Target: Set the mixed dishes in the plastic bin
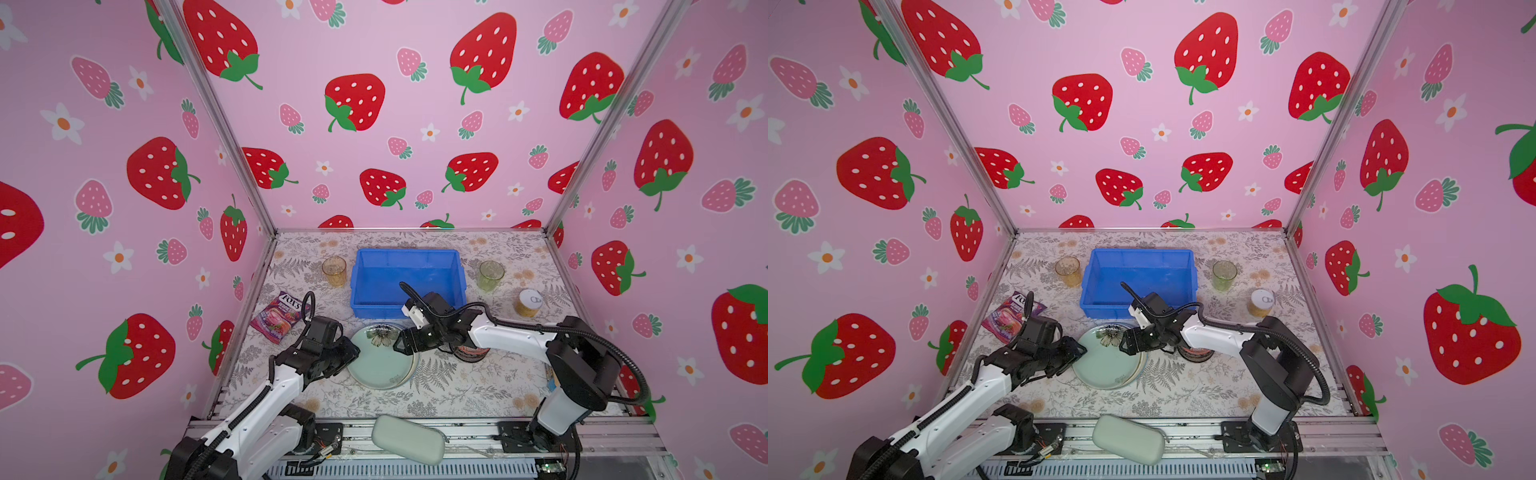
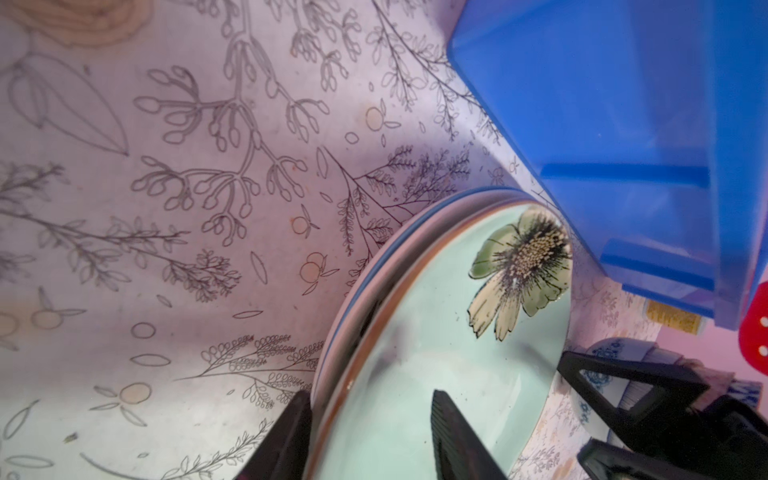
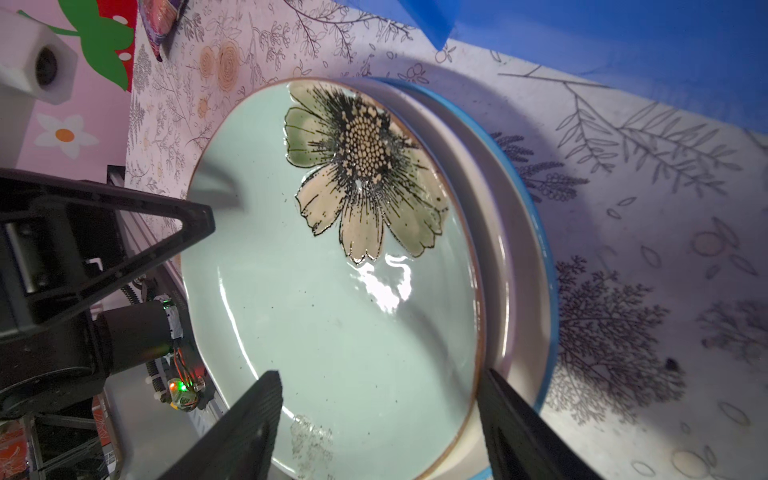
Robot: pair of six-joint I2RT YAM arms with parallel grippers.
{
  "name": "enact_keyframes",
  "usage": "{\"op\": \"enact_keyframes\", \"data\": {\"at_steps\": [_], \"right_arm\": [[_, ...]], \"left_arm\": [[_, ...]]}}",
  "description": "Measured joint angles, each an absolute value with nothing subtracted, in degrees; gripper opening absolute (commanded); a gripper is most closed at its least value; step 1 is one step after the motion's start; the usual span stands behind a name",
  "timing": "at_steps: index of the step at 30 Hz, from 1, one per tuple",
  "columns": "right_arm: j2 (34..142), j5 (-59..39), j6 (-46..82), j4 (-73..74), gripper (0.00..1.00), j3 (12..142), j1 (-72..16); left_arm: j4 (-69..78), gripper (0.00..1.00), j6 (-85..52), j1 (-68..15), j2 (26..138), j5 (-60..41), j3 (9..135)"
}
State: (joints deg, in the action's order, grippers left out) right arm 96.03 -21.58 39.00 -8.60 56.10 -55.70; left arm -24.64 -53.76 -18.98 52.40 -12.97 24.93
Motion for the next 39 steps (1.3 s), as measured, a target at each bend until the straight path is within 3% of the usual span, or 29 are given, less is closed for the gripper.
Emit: {"op": "enact_keyframes", "data": {"at_steps": [9,20,21,39], "right_arm": [[96.27,-21.45,39.0,-8.62,0.76,56.1,-55.61],[96.27,-20.53,39.0,-8.58,0.76,56.1,-54.92],[96.27,-20.58,38.98,-8.6,0.76,56.1,-54.94],[96.95,-22.94,38.79,-9.04,0.77,58.85,-55.77]], "left_arm": [[-24.71,0.31,-54.17,-18.98,51.09,-12.91,24.88],[-23.16,0.07,-54.24,-19.0,49.32,-14.68,24.99],[-23.0,0.01,-54.28,-19.0,49.28,-14.79,25.02],[-23.03,0.0,-56.14,-18.96,44.42,-15.88,23.77]]}}
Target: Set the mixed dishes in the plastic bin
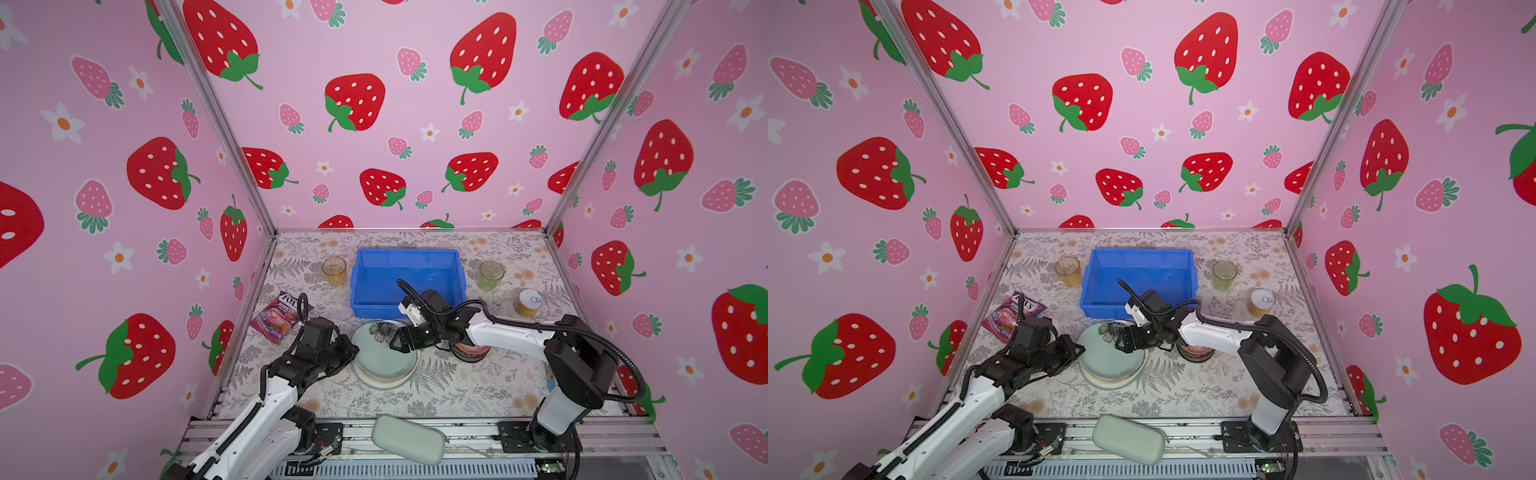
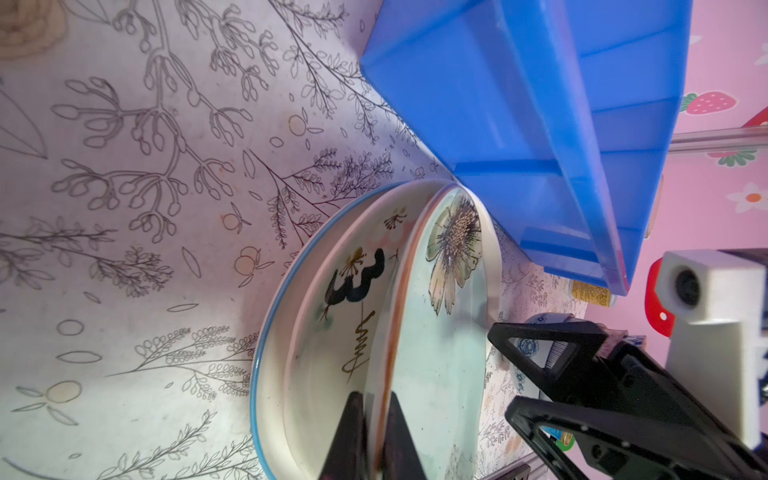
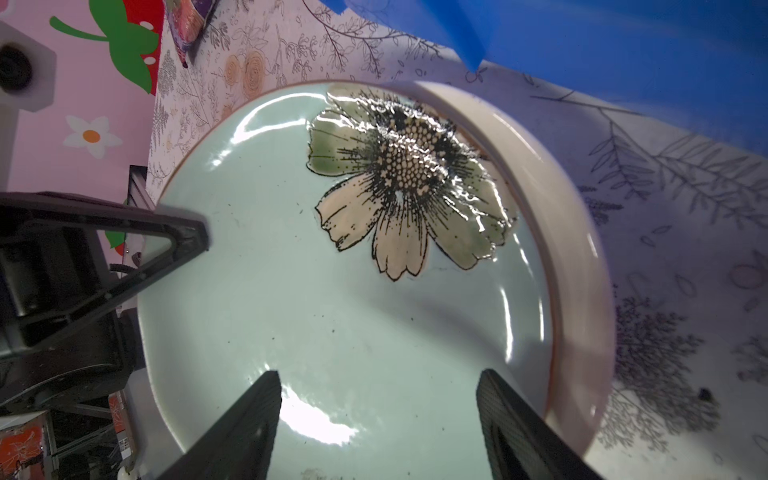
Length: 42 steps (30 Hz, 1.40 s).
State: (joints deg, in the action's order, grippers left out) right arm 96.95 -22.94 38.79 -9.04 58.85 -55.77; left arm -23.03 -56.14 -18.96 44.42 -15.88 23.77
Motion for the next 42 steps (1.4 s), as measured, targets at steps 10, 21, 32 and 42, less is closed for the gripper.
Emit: {"op": "enact_keyframes", "data": {"at_steps": [10,21,32,42], "right_arm": [[96.47,-22.24,37.36,-11.9,0.79,61.17,-55.48],[93.06,-24.16,36.36,-15.14,0.8,63.4,-51.68],[92.14,-27.24,36.4,-17.76,0.8,63.4,-49.65],[90.35,-29.43,36.36,-21.19,0.79,63.37,-47.51]], "left_arm": [[-28.42,0.0,-56.93,-16.29,37.17,-15.0,22.31],[-31.16,0.0,-56.75,-13.45,33.45,-18.33,22.09],[-31.18,0.0,-53.78,-11.57,30.68,-25.23,22.11],[-30.83,0.0,-52.71,-10.98,30.35,-28.05,23.09]]}}
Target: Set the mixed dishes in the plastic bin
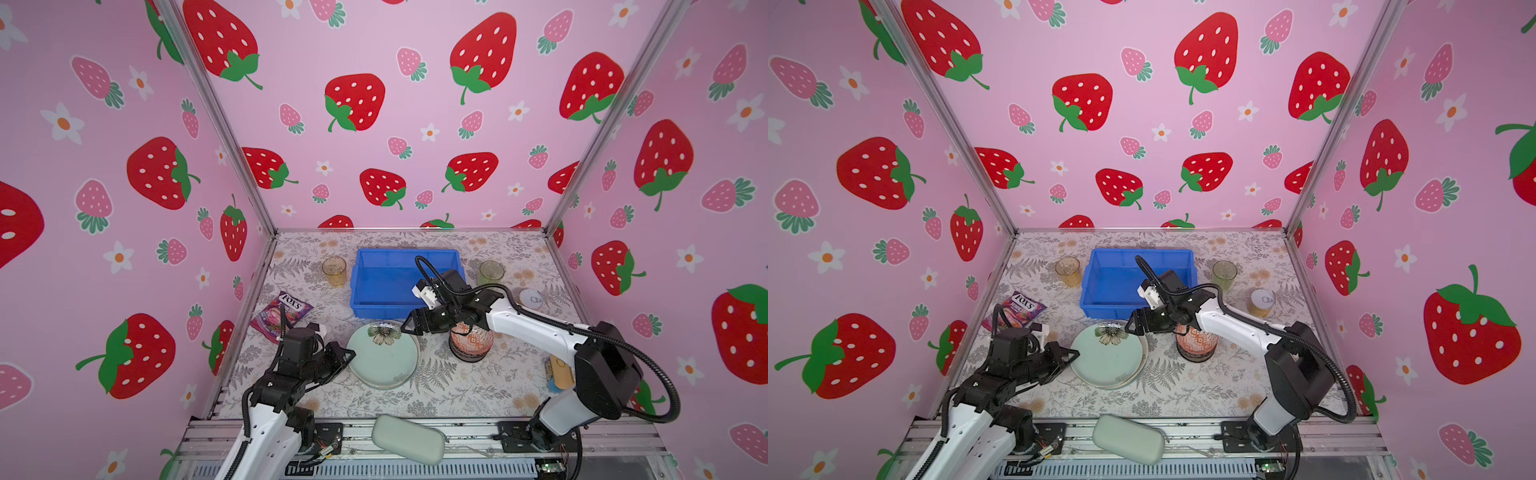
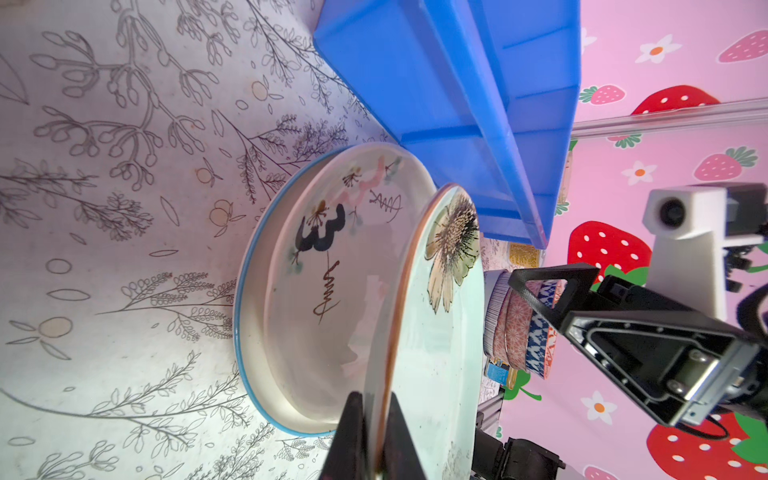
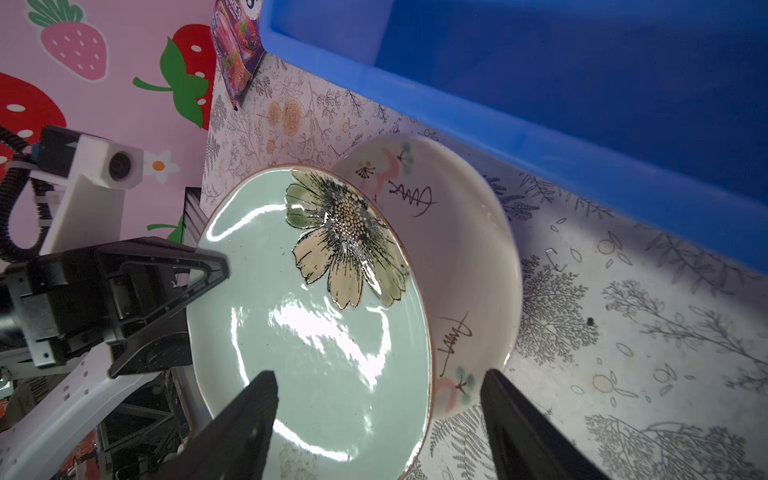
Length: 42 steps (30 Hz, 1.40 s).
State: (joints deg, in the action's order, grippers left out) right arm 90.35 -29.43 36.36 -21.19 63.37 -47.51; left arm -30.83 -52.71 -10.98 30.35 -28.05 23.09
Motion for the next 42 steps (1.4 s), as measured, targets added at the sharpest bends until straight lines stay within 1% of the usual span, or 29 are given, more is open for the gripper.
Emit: {"op": "enact_keyframes", "data": {"at_steps": [15,26,29,30,42], "right_arm": [[88.62,-35.2,36.6,-22.02,0.7,63.33,-45.41],[87.48,-38.87,38.92,-20.18,0.57,62.59,-44.12],[86.78,-39.86,39.64,-18.72,0.52,61.95,-43.66],[86.61,-40.18,39.92,-18.24,0.49,61.69,-43.46],[86.17,-43.38,43.05,-13.28,0.35,58.11,-42.54]], "left_arm": [[-23.9,0.0,-53.15,-9.93,34.74,-30.72,27.88],[-19.81,0.0,-52.53,-9.85,38.13,-32.21,29.56],[-19.27,0.0,-52.31,-9.85,39.05,-32.18,29.63],[-19.09,0.0,-52.27,-9.85,39.31,-32.18,29.63],[-15.38,0.0,-52.27,-9.74,42.94,-32.8,30.44]]}}
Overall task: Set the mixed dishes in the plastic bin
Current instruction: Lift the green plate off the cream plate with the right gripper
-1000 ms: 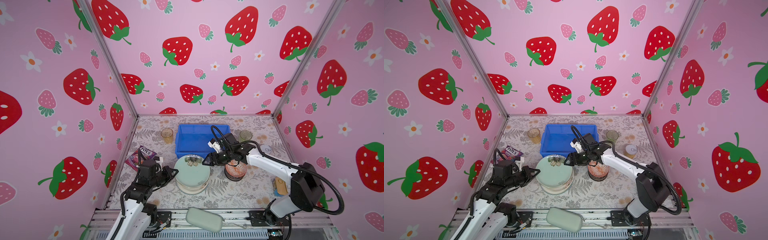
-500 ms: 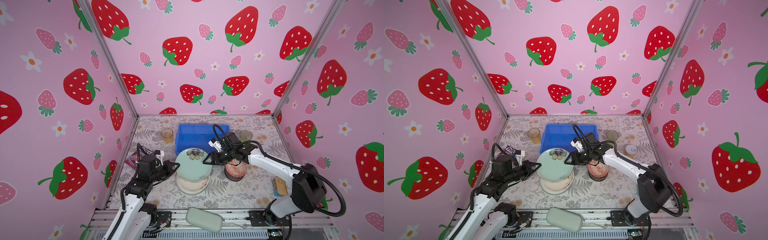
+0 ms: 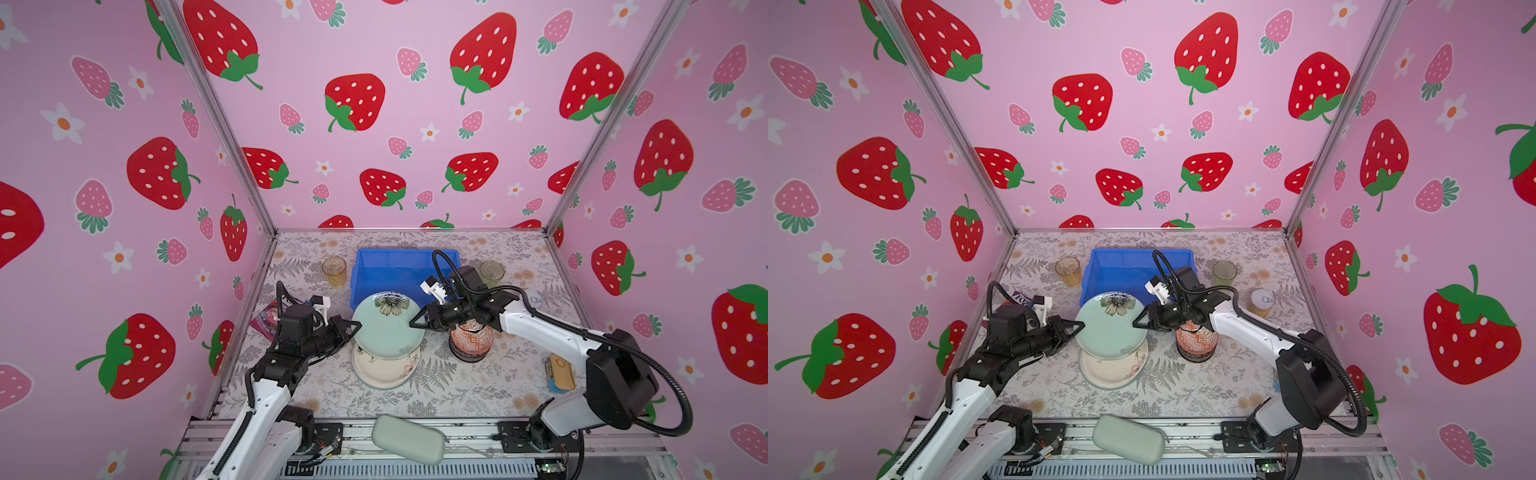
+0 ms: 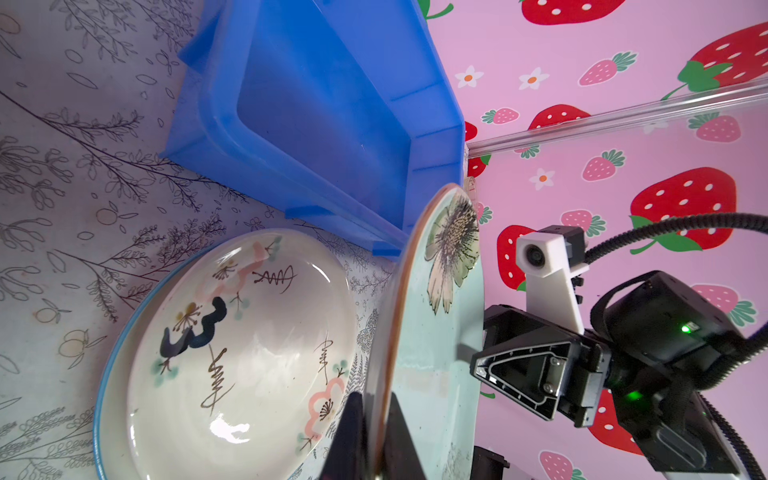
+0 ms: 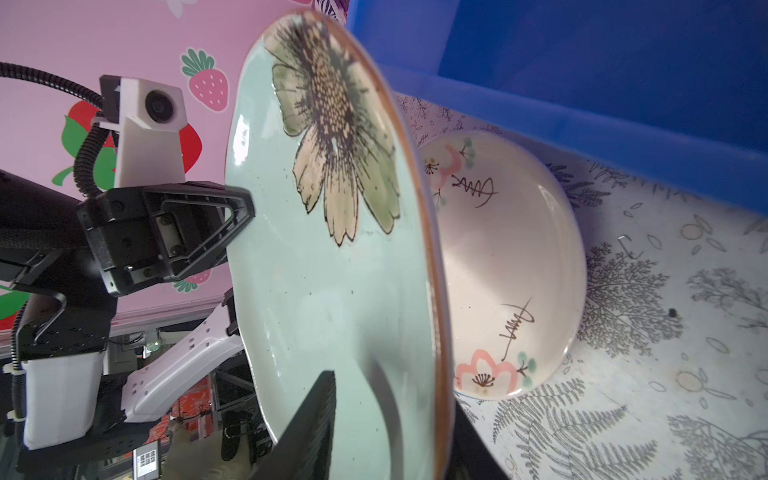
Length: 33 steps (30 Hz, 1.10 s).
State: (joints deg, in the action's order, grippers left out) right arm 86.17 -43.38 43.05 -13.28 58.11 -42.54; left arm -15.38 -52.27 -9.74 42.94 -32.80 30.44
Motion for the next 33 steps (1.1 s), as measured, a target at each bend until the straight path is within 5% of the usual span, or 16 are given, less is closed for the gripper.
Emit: {"op": "enact_keyframes", "data": {"at_steps": [20,33], "right_arm": [[84.14,-44.01,48.34,-6.37,0.2,54.76,-40.01],[84.14,-44.56,52.34,-3.81,0.0,53.52,-39.51]], "left_arm": [[-13.47,0.0,-52.29,-9.72,43.64,-33.23,30.63],[-13.45,0.03,-51.4,-9.63,43.55,-33.21,30.63]]}}
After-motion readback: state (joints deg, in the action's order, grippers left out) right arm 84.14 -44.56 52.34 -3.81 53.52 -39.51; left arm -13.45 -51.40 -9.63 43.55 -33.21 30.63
